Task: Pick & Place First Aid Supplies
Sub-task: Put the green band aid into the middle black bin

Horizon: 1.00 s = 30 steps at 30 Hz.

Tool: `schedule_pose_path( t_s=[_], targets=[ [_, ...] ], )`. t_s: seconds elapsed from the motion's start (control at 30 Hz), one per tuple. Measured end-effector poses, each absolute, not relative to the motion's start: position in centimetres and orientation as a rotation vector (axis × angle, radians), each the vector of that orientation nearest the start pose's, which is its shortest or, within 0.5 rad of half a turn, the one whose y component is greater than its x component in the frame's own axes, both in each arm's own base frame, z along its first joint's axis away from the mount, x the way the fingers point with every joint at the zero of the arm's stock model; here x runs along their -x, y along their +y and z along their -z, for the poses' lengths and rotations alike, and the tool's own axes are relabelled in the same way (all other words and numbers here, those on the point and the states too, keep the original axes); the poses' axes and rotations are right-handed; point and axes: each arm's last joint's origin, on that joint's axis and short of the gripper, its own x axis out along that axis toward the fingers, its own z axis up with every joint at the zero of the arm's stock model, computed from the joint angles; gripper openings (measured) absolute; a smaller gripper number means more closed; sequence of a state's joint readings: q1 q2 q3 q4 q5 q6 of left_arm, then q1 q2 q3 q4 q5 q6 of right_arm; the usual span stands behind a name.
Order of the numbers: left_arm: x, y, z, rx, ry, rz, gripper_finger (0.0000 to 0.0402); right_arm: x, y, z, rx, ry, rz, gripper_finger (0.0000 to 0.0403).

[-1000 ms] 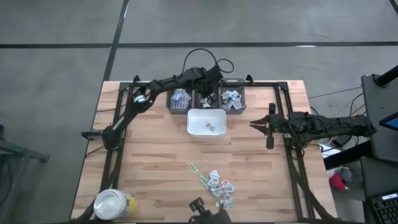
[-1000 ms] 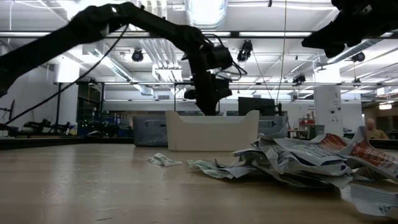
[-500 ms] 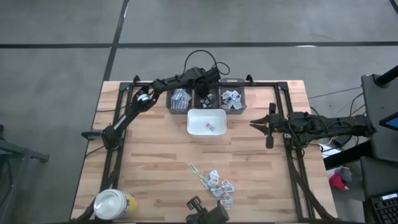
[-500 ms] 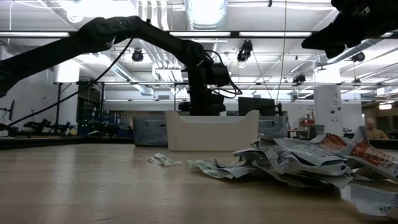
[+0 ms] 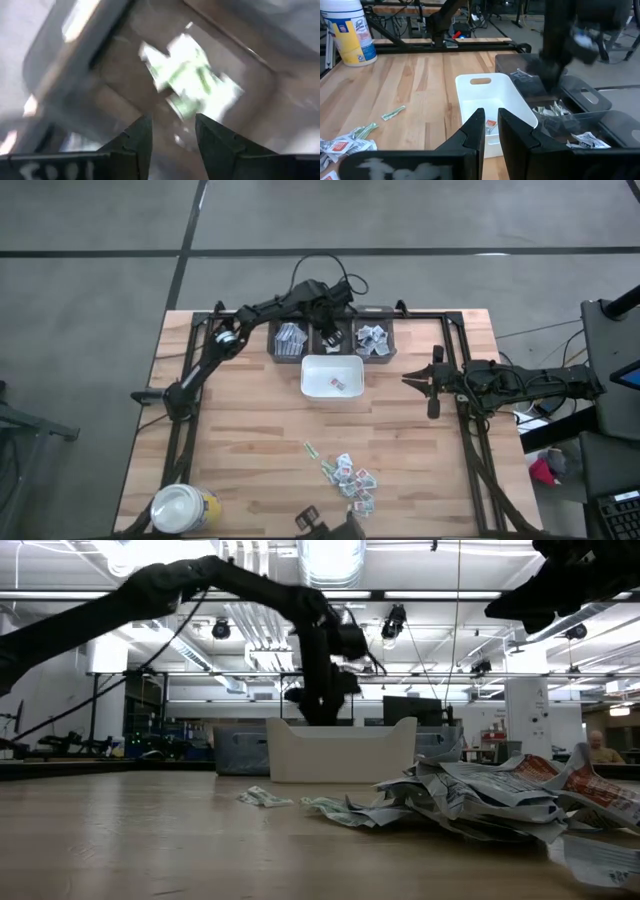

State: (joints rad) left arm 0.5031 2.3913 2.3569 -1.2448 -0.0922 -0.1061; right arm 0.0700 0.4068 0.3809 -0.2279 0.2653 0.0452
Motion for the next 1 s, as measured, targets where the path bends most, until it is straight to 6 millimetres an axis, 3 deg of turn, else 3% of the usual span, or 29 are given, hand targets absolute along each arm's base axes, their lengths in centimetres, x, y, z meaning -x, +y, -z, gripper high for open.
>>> schedule_pose_path(
  t_s=[0.13, 0.3, 0.4, 0.5, 0.7, 1.0],
  targets=[
    [-41.1, 20.7, -28.0, 0.429, 1.242, -0.524, 0.0142, -11.7, 0.1, -23.8, -0.003, 0.246, 0.2, 0.0052],
    [-39.7, 15.5, -32.5, 0.414, 1.213, -0.475, 0.0142, -11.7, 0.1, -23.7, -0.002, 0.247, 0.2, 0.0052],
    [-39.4, 11.9, -34.5, 0.389, 1.165, -0.427, 0.0142, -11.7, 0.1, -23.7, 0.002, 0.248, 0.199, 0.0052],
    [-39.2, 8.2, -35.2, 0.336, 1.16, -0.36, 0.0142, -11.7, 0.1, -23.7, 0.001, 0.249, 0.199, 0.0052],
    [-39.3, 1.0, -34.0, 0.19, 1.229, -0.244, 0.0142, -11.7, 0.1, -23.7, -0.001, 0.249, 0.199, 0.0052],
    [-38.3, -7.8, -27.3, -0.075, 1.391, -0.084, 0.0142, -11.7, 0.1, -23.7, -0.002, 0.25, 0.199, 0.0052]
  ],
)
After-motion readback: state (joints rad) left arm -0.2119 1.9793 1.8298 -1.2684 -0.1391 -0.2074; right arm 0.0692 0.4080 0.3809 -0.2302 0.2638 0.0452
